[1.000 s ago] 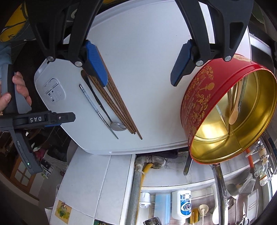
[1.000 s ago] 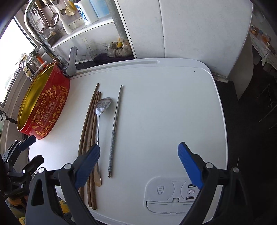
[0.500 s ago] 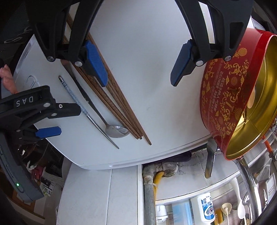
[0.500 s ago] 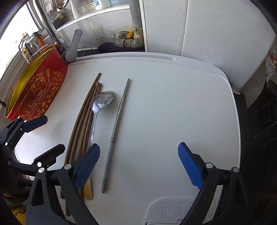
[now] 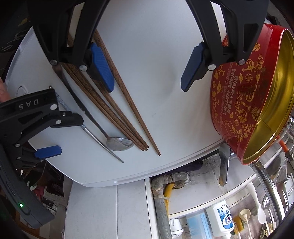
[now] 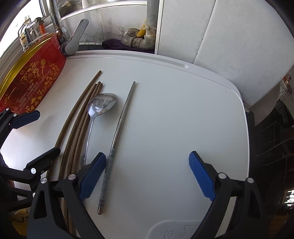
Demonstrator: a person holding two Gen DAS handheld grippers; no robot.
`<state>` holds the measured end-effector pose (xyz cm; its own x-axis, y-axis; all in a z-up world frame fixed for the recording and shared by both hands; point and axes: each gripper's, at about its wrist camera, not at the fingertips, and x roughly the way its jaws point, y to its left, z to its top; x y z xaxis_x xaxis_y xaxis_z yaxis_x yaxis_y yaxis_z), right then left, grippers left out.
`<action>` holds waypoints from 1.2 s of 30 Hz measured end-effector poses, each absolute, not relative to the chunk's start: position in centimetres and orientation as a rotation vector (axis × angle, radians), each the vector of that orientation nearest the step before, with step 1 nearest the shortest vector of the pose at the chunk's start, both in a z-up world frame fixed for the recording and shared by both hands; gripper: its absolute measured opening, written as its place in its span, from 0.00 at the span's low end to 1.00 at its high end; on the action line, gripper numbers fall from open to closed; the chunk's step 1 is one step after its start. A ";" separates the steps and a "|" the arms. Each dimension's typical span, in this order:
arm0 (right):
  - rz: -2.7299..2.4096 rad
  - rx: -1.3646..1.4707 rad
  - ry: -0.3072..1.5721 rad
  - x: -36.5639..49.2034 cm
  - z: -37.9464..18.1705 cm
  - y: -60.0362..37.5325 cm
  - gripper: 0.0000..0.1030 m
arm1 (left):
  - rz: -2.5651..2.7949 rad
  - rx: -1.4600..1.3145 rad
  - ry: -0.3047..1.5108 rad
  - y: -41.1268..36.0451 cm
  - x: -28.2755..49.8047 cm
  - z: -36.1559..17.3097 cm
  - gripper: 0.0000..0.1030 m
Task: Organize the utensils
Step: 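Grasp a wooden chopstick with the left tool while the right tool grasps a metal chopstick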
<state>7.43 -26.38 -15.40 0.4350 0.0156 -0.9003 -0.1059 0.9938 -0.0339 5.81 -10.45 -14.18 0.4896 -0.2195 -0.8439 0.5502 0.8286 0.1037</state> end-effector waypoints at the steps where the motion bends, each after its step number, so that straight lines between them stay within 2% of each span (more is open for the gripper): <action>1: 0.079 -0.089 1.119 7.5 -15.4 -26.4 0.89 | -0.484 0.379 0.947 -10.4 5.8 -14.2 0.72; 3: 0.092 -0.087 1.117 7.5 -15.4 -26.2 0.87 | -0.485 0.362 0.953 -10.3 6.0 -14.3 0.72; 5: 0.122 -0.080 1.126 7.5 -15.3 -25.9 0.75 | -0.490 0.345 0.974 -10.4 6.1 -14.4 0.72; 7: 0.136 -0.091 1.148 7.4 -15.1 -25.7 0.67 | -0.501 0.313 1.025 -10.3 6.2 -14.4 0.71; 8: 0.140 -0.092 1.165 7.4 -15.0 -25.6 0.63 | -0.503 0.287 1.056 -10.2 6.3 -14.4 0.68; 9: 0.143 -0.094 1.181 7.3 -14.9 -25.6 0.59 | -0.483 0.288 1.073 -10.2 6.3 -14.2 0.61; 10: 0.146 -0.096 1.196 7.3 -14.8 -25.6 0.49 | -0.474 0.281 1.098 -10.1 6.4 -14.1 0.56; 11: 0.144 -0.094 1.213 7.3 -14.7 -25.8 0.33 | -0.462 0.275 1.127 -10.1 6.4 -13.9 0.43; 12: 0.138 -0.088 1.234 7.4 -14.6 -25.9 0.22 | -0.443 0.264 1.157 -9.9 6.6 -13.7 0.21; 13: 0.134 -0.082 1.255 7.5 -14.6 -26.1 0.06 | -0.441 0.245 1.193 -9.8 6.9 -13.6 0.10; 14: 0.138 -0.079 1.263 7.6 -14.5 -26.2 0.06 | -0.446 0.230 1.216 -9.7 7.0 -13.6 0.06; 23: 0.107 -0.010 1.255 6.9 -14.2 -26.9 0.06 | -0.424 0.185 1.221 -9.6 6.4 -13.5 0.06; 36: 0.171 0.217 1.127 3.2 -7.7 -29.4 0.06 | -0.493 0.006 1.124 -6.3 4.4 -7.7 0.06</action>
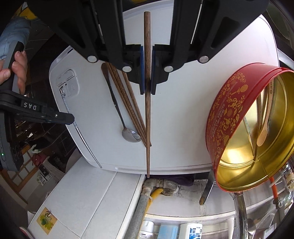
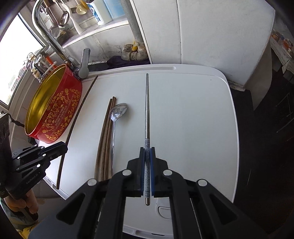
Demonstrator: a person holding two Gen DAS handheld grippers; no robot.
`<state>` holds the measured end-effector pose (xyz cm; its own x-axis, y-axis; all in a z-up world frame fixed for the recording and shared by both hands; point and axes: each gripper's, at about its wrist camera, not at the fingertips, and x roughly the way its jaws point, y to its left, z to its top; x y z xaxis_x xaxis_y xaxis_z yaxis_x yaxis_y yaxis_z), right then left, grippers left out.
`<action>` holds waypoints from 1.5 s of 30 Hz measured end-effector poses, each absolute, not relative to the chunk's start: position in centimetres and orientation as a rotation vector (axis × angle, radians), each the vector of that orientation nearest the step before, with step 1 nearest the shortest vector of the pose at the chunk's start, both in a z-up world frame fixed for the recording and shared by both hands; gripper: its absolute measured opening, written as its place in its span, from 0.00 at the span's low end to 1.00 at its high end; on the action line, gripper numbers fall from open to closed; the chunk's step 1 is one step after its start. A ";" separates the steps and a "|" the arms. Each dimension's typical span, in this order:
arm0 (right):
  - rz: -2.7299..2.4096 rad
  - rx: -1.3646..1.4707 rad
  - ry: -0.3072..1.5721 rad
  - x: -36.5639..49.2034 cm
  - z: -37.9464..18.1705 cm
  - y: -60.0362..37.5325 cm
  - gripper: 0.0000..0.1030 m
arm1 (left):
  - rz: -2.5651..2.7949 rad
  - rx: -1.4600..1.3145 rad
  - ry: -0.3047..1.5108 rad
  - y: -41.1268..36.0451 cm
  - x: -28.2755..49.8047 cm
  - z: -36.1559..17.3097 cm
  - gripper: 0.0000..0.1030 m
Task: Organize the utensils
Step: 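Grasp a wooden chopstick with the left tool while the right tool grasps a metal chopstick, then carry the wooden and metal chopsticks over the red tin with both tools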
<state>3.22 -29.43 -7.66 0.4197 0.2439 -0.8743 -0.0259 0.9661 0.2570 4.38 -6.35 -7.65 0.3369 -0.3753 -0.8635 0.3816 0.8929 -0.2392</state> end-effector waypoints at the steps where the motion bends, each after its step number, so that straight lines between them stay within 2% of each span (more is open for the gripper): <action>1: 0.197 0.232 1.119 3.3 -7.0 -28.9 0.06 | -0.496 -0.010 1.112 -5.8 4.3 -7.0 0.06; 7: 0.431 0.351 1.116 5.1 -3.4 -24.2 0.06 | -0.518 -0.132 1.091 -0.5 4.9 -2.7 0.06; 16: 0.550 0.268 1.054 9.4 2.1 -15.7 0.06 | -0.389 -0.213 0.976 10.4 4.6 2.8 0.06; 28: 0.554 0.066 1.118 14.8 2.6 -5.7 0.06 | -0.281 -0.248 0.991 18.8 7.6 2.8 0.06; 45: 0.519 0.004 1.210 19.0 -1.1 -1.9 0.06 | -0.244 -0.328 1.053 21.0 12.0 -0.4 0.06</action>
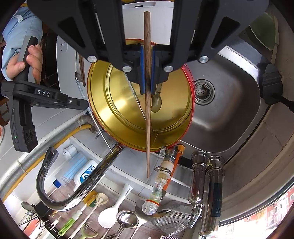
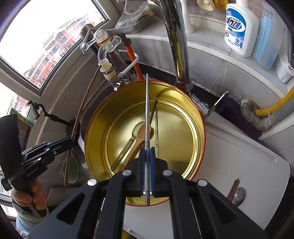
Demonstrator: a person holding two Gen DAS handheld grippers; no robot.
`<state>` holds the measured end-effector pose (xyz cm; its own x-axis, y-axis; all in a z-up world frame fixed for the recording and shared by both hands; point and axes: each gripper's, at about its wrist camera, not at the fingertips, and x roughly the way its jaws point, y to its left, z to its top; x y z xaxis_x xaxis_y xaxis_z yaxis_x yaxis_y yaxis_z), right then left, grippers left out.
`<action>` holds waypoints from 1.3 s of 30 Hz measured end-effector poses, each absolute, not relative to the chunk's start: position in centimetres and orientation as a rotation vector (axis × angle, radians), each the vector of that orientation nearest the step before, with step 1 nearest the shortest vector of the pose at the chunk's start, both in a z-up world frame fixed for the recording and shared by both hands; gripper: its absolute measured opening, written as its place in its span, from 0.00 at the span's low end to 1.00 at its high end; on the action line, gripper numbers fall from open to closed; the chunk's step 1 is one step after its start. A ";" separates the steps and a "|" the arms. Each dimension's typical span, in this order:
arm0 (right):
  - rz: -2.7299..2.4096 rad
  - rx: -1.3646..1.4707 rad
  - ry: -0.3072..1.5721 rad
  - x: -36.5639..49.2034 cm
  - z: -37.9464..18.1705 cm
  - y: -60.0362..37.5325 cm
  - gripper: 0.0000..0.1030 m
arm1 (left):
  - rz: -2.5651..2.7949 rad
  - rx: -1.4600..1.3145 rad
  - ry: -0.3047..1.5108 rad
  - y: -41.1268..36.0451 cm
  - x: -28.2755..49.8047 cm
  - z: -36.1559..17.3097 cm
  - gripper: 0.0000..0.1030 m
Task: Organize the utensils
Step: 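Carry the wooden and metal chopsticks over the red tin with both tools, then open both tools to drop the chopsticks into the tin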
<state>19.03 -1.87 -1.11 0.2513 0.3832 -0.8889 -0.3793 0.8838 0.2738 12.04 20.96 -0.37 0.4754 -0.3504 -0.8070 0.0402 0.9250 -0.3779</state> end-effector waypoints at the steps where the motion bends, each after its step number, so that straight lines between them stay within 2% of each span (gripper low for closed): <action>1: 0.517 -0.001 1.219 19.2 -1.5 -1.6 0.06 | -0.245 -0.331 1.061 20.8 12.4 -0.7 0.06; 17: 0.460 -0.041 1.358 22.4 -8.5 0.7 0.06 | -0.265 -0.299 1.239 16.5 16.7 -8.1 0.06; 28: 0.440 -0.038 1.406 23.6 -11.4 1.0 0.06 | -0.268 -0.272 1.233 16.0 16.7 -8.4 0.06; 34: 0.446 -0.012 1.375 23.7 -10.5 0.6 0.06 | -0.228 -0.186 1.216 15.2 16.0 -8.1 0.08; 35: 0.439 0.003 1.364 23.8 -10.2 0.5 0.09 | -0.210 -0.170 1.221 15.2 15.9 -8.1 0.13; 36: 0.435 0.015 1.358 23.8 -9.9 0.3 0.13 | -0.199 -0.156 1.225 15.1 15.9 -8.0 0.30; 38: 0.435 0.032 1.343 23.9 -9.4 0.1 0.43 | -0.179 -0.128 1.202 14.9 15.6 -7.7 0.53; 39: 0.438 0.030 1.332 23.9 -9.3 0.2 0.46 | -0.167 -0.110 1.179 14.9 15.3 -7.4 0.53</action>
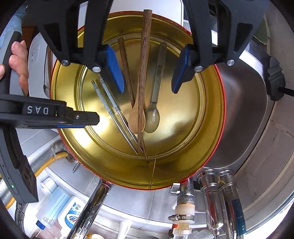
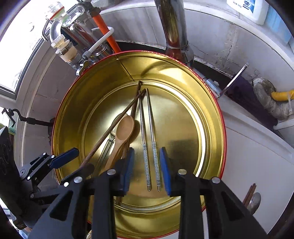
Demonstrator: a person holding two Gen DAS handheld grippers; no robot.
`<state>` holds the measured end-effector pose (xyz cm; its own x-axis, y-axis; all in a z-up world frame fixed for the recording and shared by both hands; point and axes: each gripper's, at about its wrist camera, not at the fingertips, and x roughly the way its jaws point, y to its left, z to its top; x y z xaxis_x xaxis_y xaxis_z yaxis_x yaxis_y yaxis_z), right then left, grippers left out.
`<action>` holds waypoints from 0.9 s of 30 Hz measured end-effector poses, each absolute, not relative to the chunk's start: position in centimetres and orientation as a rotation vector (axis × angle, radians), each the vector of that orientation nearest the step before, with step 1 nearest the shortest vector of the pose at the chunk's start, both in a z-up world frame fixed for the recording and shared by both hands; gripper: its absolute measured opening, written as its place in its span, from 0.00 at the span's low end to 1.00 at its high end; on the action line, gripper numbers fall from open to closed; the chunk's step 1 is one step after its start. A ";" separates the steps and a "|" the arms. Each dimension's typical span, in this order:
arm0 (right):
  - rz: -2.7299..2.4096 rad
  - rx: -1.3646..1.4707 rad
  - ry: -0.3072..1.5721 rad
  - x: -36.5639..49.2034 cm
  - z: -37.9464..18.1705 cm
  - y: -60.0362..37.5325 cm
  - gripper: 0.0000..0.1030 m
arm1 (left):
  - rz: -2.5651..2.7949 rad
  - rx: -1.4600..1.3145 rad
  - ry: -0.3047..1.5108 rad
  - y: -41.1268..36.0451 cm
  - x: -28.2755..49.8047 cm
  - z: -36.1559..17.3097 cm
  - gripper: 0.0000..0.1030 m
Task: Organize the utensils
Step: 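Open both tools to drop the chopsticks into the tin, then move both tools back over the remaining utensils on the board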
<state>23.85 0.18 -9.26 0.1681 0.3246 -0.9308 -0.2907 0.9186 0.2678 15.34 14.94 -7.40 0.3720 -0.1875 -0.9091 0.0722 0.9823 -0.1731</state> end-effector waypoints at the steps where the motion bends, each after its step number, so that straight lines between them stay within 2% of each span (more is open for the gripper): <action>1: 0.439 0.023 1.329 23.8 -9.2 0.3 0.47 | -0.161 -0.092 1.169 14.9 15.2 -7.2 0.53; 6: 0.447 0.028 1.336 23.4 -9.4 0.6 0.53 | -0.172 -0.046 1.169 14.3 14.7 -7.1 0.58; 11: 0.459 0.033 1.328 22.7 -9.3 0.7 0.73 | -0.184 -0.027 1.179 13.9 14.1 -7.4 0.61; 14: 0.470 0.025 1.315 22.3 -9.1 0.9 0.80 | -0.190 -0.025 1.162 13.8 13.6 -7.3 0.66; 18: 0.479 0.011 1.307 21.7 -9.0 1.2 0.84 | -0.182 -0.022 1.122 13.9 13.1 -6.9 0.69; 27: 0.458 0.017 1.265 20.7 -8.3 0.7 0.86 | -0.161 -0.027 1.099 14.5 12.8 -6.5 0.69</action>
